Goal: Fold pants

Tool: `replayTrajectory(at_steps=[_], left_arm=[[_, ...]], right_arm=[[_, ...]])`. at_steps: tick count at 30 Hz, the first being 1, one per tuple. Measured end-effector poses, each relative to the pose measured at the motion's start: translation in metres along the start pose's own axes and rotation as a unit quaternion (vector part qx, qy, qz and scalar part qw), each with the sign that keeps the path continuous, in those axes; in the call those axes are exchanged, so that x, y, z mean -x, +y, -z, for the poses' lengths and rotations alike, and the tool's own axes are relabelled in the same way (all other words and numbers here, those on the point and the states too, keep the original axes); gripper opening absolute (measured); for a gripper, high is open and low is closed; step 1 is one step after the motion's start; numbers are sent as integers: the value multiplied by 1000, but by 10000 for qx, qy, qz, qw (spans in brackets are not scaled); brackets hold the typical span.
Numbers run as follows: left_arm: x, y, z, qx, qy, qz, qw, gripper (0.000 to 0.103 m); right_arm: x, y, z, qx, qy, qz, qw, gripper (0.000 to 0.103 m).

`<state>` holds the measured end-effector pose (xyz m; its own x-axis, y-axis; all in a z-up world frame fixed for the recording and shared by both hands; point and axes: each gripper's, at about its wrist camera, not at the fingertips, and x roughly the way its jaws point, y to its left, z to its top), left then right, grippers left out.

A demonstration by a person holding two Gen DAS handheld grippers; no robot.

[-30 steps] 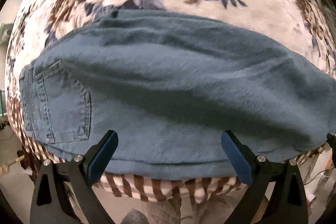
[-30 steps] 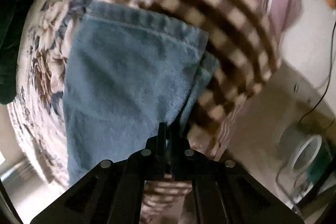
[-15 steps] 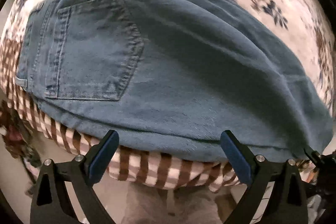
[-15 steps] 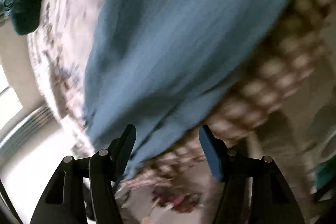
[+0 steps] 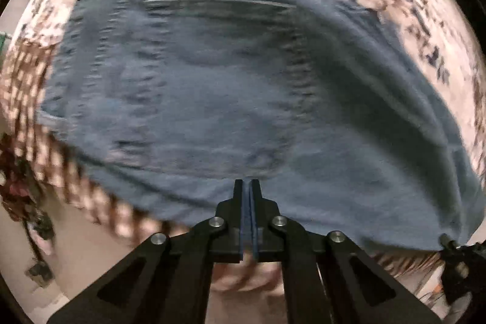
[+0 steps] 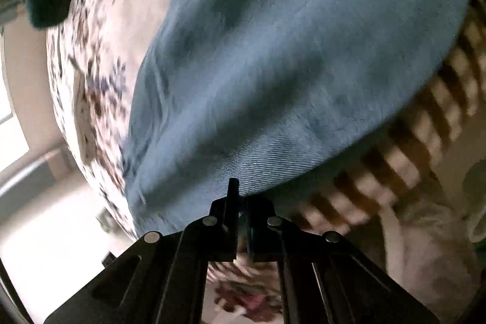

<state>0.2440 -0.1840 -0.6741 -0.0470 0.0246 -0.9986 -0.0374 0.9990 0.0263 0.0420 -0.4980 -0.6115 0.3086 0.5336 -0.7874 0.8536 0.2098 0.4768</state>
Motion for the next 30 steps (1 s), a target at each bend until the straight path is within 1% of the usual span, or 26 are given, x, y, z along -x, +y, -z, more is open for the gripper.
replayTrajectory(at_steps=[3,4,5,6,7,8,9,10,11,12,13,14,15,17,18,20,21,22,23,24,25,27,28,30], left_arm=[[-3,30,7,-41,87,-176,9998,2],[-5,41,6,-24,99,-182,9998,4],[-5,55,5,96,110,-107,9998,4],[-6,69,3,229,139,-38,9996,8],[-5,84,2,482,176,109,9986,18],[-5,104,1,659,166,252,9974,25],[-5,123,1,939,127,432,9946,36],[-3,142,1,1229,56,560,9908,49],[-2,164,2,1551,-44,644,9858,56],[-2,179,3,1717,-111,650,9829,69],[-2,198,4,1922,-212,644,9790,79],[-5,217,3,2101,-263,663,9751,81],[-7,229,1,2204,-250,681,9727,82],[-21,264,0,2579,-139,867,9622,82],[-31,278,-3,2723,-66,916,9578,82],[-52,307,-12,3071,24,1153,9447,82],[-57,313,-15,3120,14,1169,9429,80],[-61,322,-19,3098,-80,1172,9435,66],[-61,328,-22,3005,-191,1200,9460,54],[-56,330,-26,2804,-307,1088,9532,41],[-51,331,-30,2553,-402,931,9615,34],[-45,336,-30,2302,-532,786,9685,32],[-45,339,-31,2252,-547,783,9696,31],[-45,363,-27,2350,-500,954,9660,31]], right_arm=[[-1,-4,11,216,177,359,9990,4],[-7,-5,10,266,240,432,9984,5],[-20,-7,6,384,446,628,9963,7],[-27,-14,2,390,609,838,9939,18],[-28,-21,-1,342,680,950,9926,25],[-28,-22,-4,228,702,1088,9913,32],[-27,-18,-5,219,685,1097,9914,36],[-24,-13,-4,291,667,1094,9913,40],[-20,-4,-1,440,648,1091,9909,51],[-16,10,6,716,597,1102,9895,59],[-18,21,9,887,574,1094,9884,61],[-23,39,12,1185,580,1056,9856,62],[-29,57,22,1594,624,1058,9795,62],[-46,78,35,1992,778,1075,9709,62],[-57,87,41,2065,885,1032,9690,62],[-83,99,55,1980,1170,911,9689,62],[-94,102,61,1902,1304,853,9693,62],[-104,106,64,1817,1428,809,9696,62],[-113,109,70,1747,1518,827,9693,62],[-122,113,78,1693,1583,866,9689,62],[-125,114,81,1658,1626,852,9689,62],[-128,117,92,1547,1724,757,9699,62],[-131,117,94,1556,1762,740,9691,62],[-135,116,102,1581,1769,880,9675,62]])
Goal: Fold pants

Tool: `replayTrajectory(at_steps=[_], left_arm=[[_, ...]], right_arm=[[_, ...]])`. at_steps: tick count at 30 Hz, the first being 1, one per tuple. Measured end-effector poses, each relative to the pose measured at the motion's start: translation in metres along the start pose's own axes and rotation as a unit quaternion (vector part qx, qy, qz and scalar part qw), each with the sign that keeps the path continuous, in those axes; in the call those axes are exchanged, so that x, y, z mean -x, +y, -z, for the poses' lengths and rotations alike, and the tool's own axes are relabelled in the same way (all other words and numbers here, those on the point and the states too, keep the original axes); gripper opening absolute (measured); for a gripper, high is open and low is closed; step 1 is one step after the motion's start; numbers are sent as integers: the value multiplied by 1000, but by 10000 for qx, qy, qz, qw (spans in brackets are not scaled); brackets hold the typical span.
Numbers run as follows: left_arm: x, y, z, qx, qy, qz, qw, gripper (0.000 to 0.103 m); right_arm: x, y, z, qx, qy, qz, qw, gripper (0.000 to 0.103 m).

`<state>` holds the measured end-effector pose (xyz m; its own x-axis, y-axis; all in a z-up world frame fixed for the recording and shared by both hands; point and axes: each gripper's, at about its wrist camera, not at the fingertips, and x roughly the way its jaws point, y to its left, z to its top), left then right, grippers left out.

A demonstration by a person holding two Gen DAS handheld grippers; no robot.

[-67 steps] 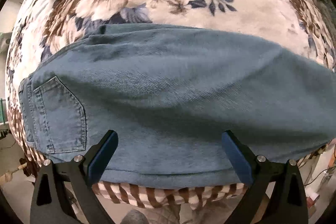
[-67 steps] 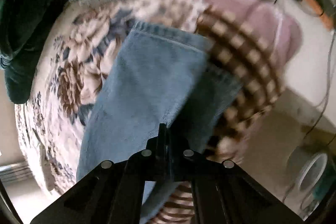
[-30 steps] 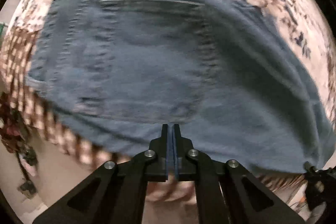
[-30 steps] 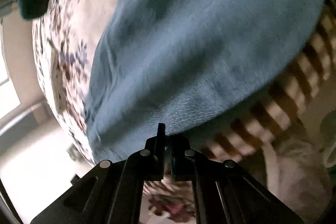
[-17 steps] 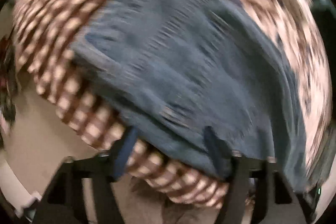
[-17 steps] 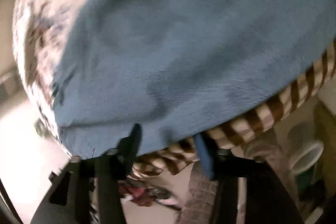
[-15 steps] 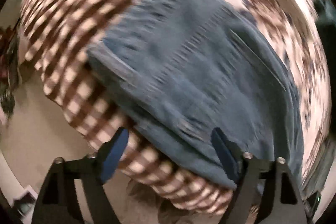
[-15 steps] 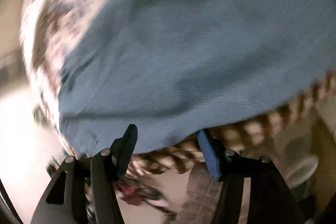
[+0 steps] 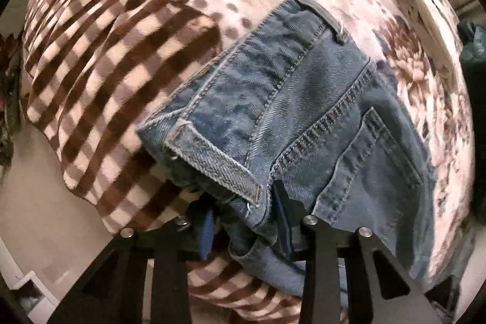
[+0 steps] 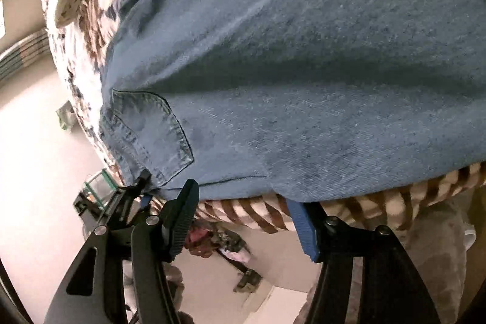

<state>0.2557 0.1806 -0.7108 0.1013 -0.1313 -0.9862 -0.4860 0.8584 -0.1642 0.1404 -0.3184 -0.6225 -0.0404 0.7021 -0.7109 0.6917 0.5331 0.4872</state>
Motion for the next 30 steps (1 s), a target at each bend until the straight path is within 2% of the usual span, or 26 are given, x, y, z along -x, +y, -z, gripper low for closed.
replayTrajectory(at_steps=[2,4,6,7,8,9,11,13,15,17,19,21,24,26,28,30], left_arm=[[5,10,4,78,89,85,9999,31],[8,48,-8,210,208,186,9994,31],[6,61,-15,237,299,229,9990,31],[6,68,-17,282,340,277,9986,31],[11,67,-17,295,366,309,9984,31],[10,69,-20,306,373,335,9983,31],[16,82,-21,315,387,390,9980,31],[26,76,-14,307,391,415,9979,31],[29,74,-6,305,421,461,9976,31],[30,71,-5,83,504,415,9978,31],[34,64,-9,-91,583,413,9974,33],[28,72,-13,-140,706,438,9964,35],[27,70,-30,43,734,552,9958,36],[29,73,-26,211,655,679,9953,37],[28,88,-24,403,578,695,9951,38],[39,92,-4,568,529,667,9948,38]], right_arm=[[-5,4,-1,-100,19,34,9999,62],[-8,-5,-3,-368,24,-68,9993,62],[-12,-10,-7,-638,-42,-92,9979,59],[-14,-12,-10,-760,-113,-93,9970,53],[-12,-16,-12,-841,-170,-7,9963,30],[-13,-22,-12,-990,-257,154,9946,18],[-13,-27,-6,-1280,-263,2,9914,11],[-8,-20,1,-1132,-289,123,9931,5],[-2,-11,12,-957,-199,109,9952,4],[1,-9,18,-821,-53,-17,9966,4],[-1,-17,17,-959,80,-160,9952,4],[-3,-28,10,-998,174,-28,9948,4],[-11,-32,-5,-881,205,260,9956,4],[-15,-24,-13,-661,297,302,9969,8],[-15,-25,-18,-734,329,187,9966,8],[-13,-31,-20,-936,334,10,9950,8]])
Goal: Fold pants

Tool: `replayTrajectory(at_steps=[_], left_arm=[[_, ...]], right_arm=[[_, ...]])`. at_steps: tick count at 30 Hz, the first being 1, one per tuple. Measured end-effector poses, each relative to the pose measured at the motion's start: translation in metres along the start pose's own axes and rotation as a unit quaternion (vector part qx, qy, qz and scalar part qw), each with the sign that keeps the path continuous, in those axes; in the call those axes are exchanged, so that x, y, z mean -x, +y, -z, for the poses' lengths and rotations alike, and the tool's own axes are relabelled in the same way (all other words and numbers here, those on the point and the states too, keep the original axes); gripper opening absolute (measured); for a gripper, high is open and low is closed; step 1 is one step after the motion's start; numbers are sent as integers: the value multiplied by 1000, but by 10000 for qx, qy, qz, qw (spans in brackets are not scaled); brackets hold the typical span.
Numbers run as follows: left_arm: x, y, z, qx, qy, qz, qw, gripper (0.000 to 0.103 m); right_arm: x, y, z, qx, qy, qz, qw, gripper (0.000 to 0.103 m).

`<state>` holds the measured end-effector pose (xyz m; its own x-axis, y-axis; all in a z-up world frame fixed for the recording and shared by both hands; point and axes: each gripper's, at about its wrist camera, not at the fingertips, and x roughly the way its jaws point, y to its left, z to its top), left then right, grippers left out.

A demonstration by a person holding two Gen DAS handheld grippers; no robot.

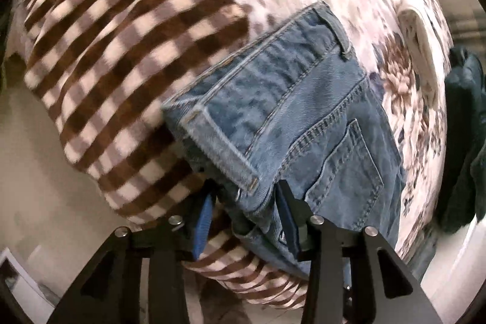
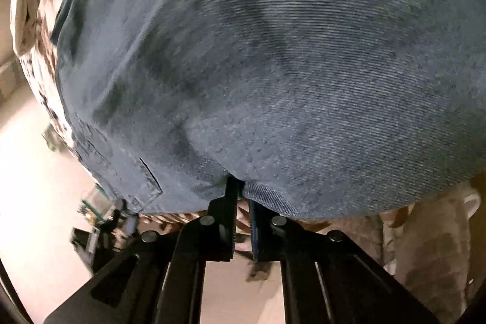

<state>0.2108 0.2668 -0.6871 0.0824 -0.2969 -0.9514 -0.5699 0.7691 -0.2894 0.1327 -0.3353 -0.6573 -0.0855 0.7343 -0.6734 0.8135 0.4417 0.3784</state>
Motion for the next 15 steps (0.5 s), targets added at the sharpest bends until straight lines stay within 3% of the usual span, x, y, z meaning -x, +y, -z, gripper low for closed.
replayTrajectory(at_steps=[3,6,10,15], left_arm=[[12,11,6,196,-93,117,9997,38],[20,3,6,186,-221,-58,9996,38],[30,-21,4,16,-517,-422,9978,19],[79,-34,20,-234,-1053,-426,9932,14]], right_arm=[[1,-13,1,-290,-19,-192,9994,9],[4,-16,3,-316,-91,-146,9994,9],[5,-5,10,-143,-329,106,9993,8],[14,13,34,244,-574,152,9979,5]])
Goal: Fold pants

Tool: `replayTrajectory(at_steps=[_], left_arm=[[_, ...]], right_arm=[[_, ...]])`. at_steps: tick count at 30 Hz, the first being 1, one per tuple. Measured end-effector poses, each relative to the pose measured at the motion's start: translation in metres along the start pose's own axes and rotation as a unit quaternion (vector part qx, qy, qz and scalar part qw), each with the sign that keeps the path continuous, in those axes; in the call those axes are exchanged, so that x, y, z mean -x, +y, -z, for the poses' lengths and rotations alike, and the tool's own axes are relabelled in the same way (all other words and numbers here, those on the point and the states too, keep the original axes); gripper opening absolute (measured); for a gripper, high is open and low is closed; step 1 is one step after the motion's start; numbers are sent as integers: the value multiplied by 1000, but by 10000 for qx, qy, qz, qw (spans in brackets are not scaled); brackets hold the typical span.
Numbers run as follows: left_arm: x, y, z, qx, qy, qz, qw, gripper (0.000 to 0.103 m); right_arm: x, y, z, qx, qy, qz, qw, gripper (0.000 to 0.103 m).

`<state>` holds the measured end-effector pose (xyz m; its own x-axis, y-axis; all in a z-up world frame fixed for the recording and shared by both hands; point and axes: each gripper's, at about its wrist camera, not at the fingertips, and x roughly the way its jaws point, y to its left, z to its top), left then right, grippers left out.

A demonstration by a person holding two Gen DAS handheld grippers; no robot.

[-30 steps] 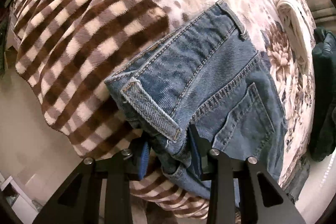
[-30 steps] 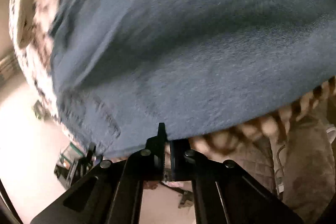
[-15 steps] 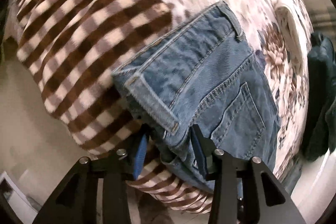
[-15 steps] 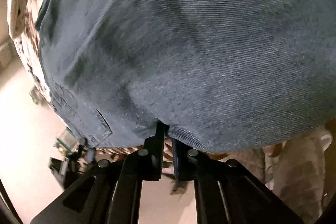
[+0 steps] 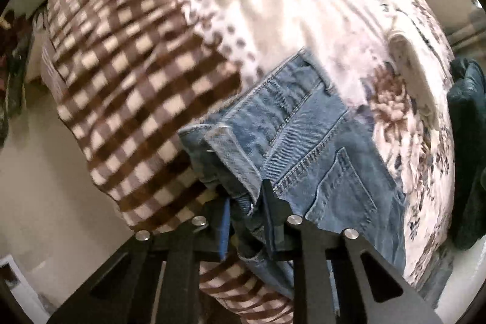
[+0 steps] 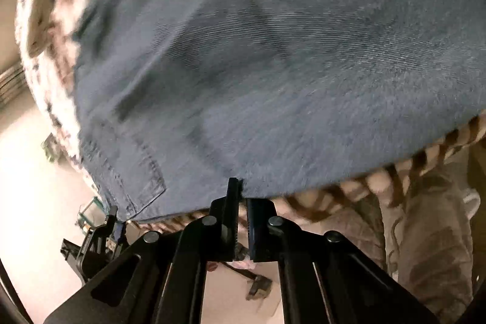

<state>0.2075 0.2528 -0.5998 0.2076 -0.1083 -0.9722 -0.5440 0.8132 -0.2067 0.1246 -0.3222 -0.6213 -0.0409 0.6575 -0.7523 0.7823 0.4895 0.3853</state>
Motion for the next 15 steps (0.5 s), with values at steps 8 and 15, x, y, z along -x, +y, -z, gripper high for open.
replayTrajectory(at_steps=[8,15], left_arm=[[-50,4,5,-197,514,-513,9972,17],[3,-18,22,-951,183,-1388,9856,36]], right_arm=[[-20,-6,-2,394,592,471,9964,11],[22,33,-14,1415,945,619,9835,68]])
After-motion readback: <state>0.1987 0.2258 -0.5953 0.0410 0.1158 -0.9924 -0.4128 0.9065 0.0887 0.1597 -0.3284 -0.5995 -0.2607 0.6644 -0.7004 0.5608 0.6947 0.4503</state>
